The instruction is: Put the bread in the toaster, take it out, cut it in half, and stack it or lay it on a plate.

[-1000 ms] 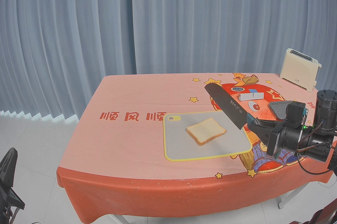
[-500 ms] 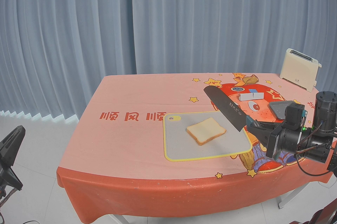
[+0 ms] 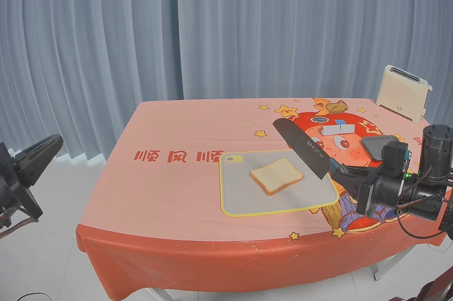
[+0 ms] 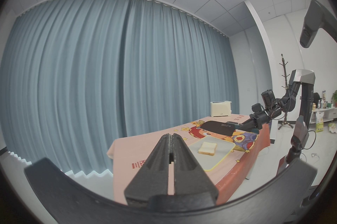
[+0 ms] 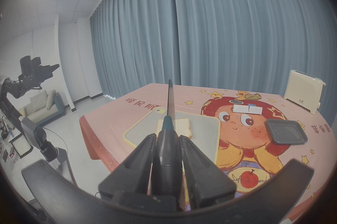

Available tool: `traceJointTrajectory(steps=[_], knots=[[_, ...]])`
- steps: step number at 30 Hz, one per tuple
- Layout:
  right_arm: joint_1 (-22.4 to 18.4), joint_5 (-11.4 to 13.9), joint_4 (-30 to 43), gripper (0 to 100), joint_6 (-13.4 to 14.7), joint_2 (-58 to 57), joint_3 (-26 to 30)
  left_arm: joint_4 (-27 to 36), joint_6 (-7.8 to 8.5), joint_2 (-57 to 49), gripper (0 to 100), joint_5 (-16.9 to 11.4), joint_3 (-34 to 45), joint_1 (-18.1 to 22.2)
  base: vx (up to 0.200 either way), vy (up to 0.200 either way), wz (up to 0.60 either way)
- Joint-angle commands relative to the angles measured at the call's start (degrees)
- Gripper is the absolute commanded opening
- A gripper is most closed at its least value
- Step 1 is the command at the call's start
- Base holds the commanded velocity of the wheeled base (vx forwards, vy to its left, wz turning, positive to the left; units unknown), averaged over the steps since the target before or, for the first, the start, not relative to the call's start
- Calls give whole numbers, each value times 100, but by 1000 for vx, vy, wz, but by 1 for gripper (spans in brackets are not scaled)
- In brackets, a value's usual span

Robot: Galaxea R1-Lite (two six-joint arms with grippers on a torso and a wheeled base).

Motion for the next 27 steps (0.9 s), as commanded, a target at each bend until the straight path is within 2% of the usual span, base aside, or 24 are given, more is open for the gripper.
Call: traceJointTrajectory(steps=[1, 5, 14, 16, 27], knots=[[140, 2, -12, 0, 0, 11, 39, 0, -40, 770, 0, -19, -345, -394, 0, 0, 0], [228, 2, -12, 0, 17, 20, 48, 0, -66, 1332, 0, -133, -714, -552, 0, 0, 0], [334, -69, -21, 0, 44, 196, 30, -27, -66, 2299, 0, -555, -1329, -570, 0, 0, 0], [343, -104, -12, 0, 44, 257, 48, -79, -13, 2572, 0, -590, -1576, -605, 0, 0, 0], [343, -174, -30, 0, 52, 494, -31, -492, -22, 3530, 0, -546, -2349, -1202, 0, 0, 0]])
